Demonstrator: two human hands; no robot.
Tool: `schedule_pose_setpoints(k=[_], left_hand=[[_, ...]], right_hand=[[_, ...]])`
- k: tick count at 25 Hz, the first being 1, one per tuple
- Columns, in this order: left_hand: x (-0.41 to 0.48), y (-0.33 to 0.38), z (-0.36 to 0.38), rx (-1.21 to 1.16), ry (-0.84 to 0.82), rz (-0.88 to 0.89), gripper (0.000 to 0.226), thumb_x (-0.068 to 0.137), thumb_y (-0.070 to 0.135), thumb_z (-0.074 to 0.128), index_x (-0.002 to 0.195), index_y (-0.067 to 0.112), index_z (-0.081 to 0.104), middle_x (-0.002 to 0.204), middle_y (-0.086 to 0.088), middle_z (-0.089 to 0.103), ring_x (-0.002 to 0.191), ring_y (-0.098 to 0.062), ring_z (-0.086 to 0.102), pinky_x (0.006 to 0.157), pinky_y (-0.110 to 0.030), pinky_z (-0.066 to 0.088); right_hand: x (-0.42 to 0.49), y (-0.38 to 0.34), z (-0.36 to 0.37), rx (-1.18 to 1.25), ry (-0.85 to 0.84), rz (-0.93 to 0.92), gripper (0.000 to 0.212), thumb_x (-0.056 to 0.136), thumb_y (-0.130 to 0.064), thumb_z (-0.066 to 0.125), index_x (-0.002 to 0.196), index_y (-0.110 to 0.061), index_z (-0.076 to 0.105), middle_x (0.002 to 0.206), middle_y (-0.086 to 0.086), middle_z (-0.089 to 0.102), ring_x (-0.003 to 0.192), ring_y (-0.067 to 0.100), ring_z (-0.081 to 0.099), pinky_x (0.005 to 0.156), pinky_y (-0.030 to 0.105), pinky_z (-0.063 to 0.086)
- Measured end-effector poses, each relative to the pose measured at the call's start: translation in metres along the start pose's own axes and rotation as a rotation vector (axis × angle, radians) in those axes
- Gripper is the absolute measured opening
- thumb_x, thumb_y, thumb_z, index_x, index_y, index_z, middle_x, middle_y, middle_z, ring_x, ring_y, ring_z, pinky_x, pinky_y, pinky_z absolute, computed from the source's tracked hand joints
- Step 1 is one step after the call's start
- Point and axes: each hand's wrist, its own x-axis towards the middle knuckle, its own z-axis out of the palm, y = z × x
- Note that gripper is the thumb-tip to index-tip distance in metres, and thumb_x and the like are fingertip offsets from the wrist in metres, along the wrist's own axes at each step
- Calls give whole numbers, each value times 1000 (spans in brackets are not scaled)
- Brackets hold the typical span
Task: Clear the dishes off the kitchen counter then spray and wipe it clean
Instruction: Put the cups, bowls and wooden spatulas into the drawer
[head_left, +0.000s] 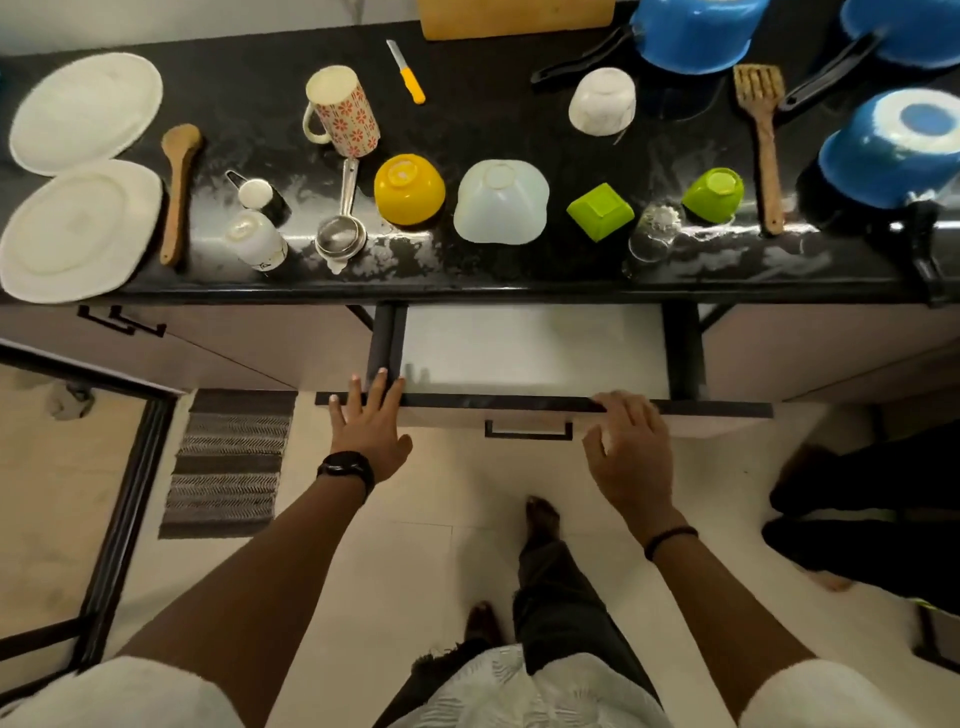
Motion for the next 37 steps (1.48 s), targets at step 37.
schedule_pose_setpoints(k=[37], left_hand=[[-218, -26, 123, -190, 133, 109, 88, 93, 73, 38, 162, 30, 3, 170, 4, -8, 156, -31, -12, 118, -64, -7]], right_hand=[[-238, -38, -40, -223, -280, 295, 69, 100, -40, 56, 158, -13, 31, 166, 9, 30, 157, 28, 19, 127, 55, 10]])
